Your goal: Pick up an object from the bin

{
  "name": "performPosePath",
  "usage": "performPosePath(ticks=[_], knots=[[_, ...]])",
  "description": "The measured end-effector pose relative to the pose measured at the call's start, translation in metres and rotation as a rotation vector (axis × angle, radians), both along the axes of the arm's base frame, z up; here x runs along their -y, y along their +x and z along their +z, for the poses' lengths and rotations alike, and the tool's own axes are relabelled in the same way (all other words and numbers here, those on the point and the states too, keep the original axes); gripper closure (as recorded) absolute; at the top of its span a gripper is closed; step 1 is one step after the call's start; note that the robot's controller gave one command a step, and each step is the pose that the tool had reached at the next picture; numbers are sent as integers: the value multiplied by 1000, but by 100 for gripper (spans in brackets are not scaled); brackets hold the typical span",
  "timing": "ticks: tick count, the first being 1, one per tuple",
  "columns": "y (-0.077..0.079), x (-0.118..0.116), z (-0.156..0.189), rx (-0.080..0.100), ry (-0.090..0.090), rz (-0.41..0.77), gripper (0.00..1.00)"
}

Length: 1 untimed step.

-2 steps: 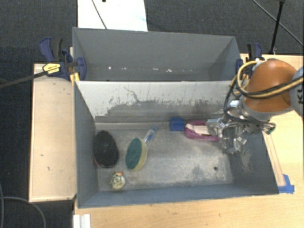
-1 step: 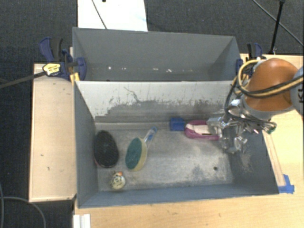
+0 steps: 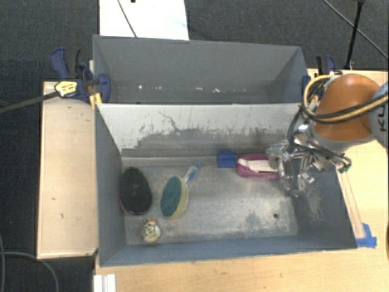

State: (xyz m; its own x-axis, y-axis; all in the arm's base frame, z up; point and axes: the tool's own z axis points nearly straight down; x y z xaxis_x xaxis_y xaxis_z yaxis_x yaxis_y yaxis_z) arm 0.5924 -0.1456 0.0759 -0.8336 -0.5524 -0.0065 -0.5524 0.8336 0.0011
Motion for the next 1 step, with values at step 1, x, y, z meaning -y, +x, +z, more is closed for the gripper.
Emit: performPosePath(ticks=[1], knots=[[-6, 3, 13, -4, -3, -124, 0]])
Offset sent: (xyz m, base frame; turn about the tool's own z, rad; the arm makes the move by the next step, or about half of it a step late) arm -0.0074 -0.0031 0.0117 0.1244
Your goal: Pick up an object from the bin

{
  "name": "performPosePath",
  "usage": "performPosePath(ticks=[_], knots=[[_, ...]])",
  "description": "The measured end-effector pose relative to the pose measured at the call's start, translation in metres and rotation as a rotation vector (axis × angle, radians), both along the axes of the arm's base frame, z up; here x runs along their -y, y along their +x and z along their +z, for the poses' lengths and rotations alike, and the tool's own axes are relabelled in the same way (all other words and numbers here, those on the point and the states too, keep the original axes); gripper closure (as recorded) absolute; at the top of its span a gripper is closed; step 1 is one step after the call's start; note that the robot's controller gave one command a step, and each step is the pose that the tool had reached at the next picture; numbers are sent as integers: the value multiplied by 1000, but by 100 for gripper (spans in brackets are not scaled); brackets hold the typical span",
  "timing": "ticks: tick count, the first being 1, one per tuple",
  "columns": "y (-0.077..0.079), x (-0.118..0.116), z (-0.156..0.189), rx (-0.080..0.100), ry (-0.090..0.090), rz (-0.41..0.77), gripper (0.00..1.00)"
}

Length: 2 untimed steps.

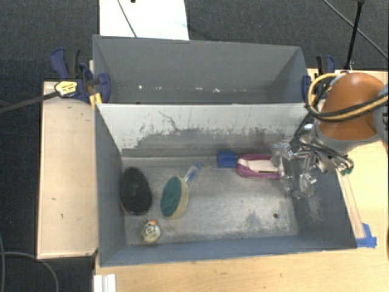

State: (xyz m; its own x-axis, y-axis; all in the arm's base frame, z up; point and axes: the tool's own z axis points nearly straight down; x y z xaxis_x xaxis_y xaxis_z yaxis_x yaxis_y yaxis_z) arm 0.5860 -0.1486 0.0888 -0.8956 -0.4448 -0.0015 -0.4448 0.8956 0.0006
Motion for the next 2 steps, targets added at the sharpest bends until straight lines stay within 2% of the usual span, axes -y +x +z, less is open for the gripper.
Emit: performPosePath(ticks=[1, 2], knots=[[-54, -1, 0, 6, 5, 388, 0], [-1, -11, -18, -2, 14, 528, 0]])
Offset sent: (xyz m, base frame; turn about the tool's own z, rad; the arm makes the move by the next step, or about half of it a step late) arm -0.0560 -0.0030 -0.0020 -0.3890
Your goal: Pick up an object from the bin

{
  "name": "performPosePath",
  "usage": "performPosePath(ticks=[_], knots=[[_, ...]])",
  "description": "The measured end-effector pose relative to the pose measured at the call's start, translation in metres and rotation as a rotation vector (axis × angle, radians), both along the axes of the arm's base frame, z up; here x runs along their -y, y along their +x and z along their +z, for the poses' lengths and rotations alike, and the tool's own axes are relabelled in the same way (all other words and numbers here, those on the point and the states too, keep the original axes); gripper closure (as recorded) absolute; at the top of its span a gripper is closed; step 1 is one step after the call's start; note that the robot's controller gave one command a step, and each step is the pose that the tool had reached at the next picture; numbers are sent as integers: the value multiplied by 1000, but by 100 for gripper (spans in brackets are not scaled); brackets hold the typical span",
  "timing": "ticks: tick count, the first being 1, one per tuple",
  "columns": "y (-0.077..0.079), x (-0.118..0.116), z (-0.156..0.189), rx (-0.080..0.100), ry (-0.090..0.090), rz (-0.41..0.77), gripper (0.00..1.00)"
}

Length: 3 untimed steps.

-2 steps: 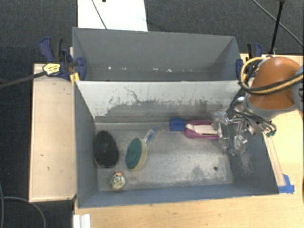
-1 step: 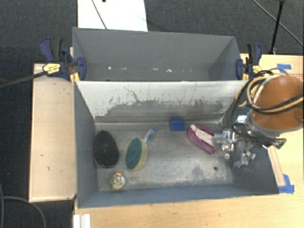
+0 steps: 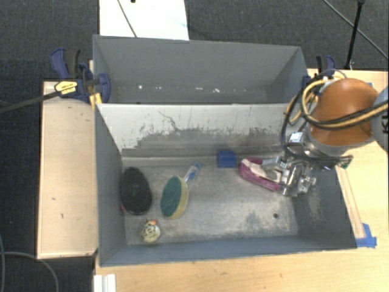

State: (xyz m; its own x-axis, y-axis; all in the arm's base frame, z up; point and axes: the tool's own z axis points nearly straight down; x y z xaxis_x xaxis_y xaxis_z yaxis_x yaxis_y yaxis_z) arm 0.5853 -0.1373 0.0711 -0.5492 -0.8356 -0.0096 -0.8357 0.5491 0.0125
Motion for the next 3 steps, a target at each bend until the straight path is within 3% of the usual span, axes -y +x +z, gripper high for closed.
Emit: performPosePath(ticks=[1, 2, 3], knots=[[2, 1, 3, 7, -2, -4, 100], [-19, -13, 128, 15, -16, 13, 100], [-55, -29, 114, 2, -15, -358, 100]])
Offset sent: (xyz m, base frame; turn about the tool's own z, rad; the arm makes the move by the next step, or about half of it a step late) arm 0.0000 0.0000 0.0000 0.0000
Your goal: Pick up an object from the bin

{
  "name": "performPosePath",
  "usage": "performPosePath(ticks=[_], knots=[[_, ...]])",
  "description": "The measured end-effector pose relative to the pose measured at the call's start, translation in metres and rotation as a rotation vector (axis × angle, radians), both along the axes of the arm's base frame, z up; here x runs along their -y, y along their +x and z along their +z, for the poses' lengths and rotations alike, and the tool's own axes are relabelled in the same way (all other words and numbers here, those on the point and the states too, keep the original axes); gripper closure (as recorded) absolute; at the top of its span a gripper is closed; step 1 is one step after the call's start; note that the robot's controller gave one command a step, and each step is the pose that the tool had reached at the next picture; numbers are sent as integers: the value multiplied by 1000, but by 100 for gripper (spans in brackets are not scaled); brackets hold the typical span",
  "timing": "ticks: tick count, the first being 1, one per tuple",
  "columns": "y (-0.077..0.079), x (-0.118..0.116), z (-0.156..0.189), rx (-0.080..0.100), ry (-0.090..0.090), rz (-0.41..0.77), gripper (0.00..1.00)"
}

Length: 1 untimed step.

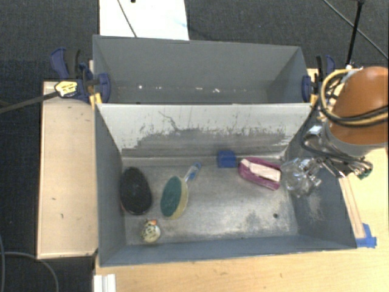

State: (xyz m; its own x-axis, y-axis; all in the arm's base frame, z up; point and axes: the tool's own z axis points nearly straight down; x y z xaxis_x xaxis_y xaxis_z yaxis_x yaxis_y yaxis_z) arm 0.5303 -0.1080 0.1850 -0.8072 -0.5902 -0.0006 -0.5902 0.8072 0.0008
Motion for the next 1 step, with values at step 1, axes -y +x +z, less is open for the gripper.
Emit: performPosePath(ticks=[1], knots=[[26, -18, 103, 13, -1, -139, 100]])
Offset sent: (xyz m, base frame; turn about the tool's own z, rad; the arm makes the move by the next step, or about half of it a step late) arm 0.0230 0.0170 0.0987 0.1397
